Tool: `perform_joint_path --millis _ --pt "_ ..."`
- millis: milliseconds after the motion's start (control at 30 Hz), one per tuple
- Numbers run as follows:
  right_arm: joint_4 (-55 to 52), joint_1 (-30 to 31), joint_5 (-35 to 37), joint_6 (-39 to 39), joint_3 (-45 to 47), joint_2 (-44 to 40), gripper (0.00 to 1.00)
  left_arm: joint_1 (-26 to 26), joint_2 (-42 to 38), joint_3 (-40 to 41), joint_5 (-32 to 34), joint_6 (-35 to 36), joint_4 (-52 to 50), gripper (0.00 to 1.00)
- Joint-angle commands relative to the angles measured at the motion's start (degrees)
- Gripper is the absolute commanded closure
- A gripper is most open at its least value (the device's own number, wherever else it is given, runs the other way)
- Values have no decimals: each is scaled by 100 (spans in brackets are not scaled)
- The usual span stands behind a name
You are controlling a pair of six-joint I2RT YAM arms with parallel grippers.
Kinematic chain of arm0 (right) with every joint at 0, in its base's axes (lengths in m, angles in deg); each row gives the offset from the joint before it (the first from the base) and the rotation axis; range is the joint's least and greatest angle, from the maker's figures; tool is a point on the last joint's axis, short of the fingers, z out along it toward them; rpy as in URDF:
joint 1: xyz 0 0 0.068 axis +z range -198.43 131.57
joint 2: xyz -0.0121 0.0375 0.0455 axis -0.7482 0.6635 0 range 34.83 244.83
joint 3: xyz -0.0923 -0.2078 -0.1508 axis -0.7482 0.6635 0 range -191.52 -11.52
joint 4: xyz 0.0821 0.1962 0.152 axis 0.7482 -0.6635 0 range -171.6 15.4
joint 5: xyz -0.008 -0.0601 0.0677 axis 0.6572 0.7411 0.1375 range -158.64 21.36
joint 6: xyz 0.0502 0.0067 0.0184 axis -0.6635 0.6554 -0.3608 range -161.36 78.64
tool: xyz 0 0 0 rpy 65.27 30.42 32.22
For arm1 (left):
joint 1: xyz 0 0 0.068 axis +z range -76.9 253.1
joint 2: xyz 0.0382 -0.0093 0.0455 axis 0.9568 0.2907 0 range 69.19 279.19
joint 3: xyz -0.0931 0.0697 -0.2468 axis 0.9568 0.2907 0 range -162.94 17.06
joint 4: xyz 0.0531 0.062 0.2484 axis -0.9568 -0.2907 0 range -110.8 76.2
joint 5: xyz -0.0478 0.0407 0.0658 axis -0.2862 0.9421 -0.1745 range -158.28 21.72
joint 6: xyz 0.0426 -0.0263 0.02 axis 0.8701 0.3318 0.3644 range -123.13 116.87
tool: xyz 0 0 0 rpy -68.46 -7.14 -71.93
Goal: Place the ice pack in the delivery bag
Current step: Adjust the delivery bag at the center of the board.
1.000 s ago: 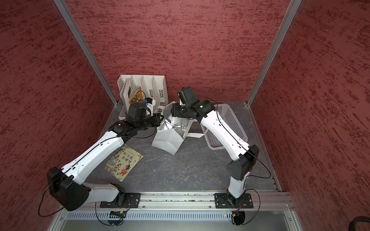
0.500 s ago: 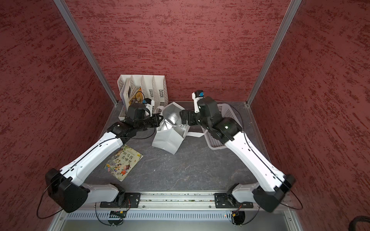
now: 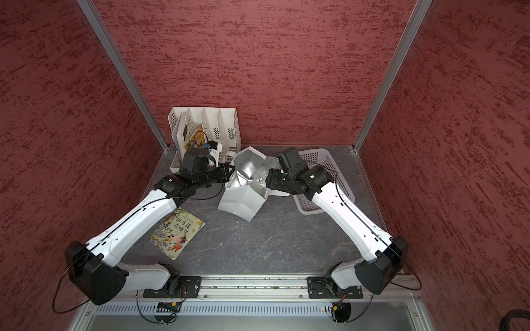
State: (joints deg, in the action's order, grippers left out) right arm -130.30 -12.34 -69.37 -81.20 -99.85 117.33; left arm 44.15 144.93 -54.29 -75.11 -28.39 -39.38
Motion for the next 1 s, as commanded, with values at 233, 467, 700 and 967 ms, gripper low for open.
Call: perform_joint_path --millis 233,467,700,967 --pt "-747 84 777 559 -698 500 83 -33 -493 214 165 -106 80 100" --pt "-814 -397 310 1950 -1503 1034 100 -29 -1308 524 -952 28 -402 100" --pt "-280 -550 -1867 5283 -1748 1521 100 -530 -1943 699 -2309 -10 -545 63" --pt "492 -586 -2106 8205 -1664 1489 100 -876 -3168 182 -20 1706 -1495 26"
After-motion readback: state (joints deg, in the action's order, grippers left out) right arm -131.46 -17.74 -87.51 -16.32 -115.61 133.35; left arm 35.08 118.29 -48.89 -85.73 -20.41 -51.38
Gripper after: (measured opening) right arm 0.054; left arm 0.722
